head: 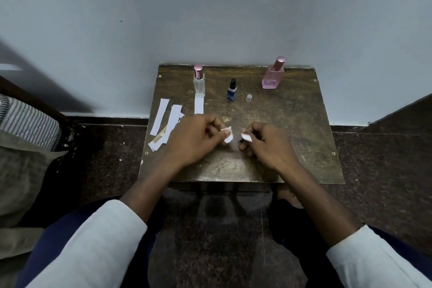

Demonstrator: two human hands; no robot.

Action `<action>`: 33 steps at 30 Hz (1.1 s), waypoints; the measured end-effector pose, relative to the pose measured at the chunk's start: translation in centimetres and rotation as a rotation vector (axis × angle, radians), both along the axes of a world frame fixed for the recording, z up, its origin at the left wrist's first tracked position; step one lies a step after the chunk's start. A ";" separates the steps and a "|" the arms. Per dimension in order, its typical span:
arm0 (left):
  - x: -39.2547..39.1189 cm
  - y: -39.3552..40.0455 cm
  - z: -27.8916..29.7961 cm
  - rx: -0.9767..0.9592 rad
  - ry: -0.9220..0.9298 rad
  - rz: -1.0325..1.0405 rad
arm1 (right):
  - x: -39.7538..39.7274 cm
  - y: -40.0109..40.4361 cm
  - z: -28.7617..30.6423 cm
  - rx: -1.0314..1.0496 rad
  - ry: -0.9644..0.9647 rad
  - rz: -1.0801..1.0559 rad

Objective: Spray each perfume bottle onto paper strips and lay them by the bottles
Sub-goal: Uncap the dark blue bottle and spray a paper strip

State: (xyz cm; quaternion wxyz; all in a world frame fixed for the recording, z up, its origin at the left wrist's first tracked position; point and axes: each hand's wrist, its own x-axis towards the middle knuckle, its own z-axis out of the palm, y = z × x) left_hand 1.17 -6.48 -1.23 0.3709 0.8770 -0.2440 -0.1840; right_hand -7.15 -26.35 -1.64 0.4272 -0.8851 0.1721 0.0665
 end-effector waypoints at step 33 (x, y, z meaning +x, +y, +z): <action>-0.4 -0.9 1.3 -0.535 0.422 0.001 | 0.4 0.0 -0.1 -0.048 0.014 0.015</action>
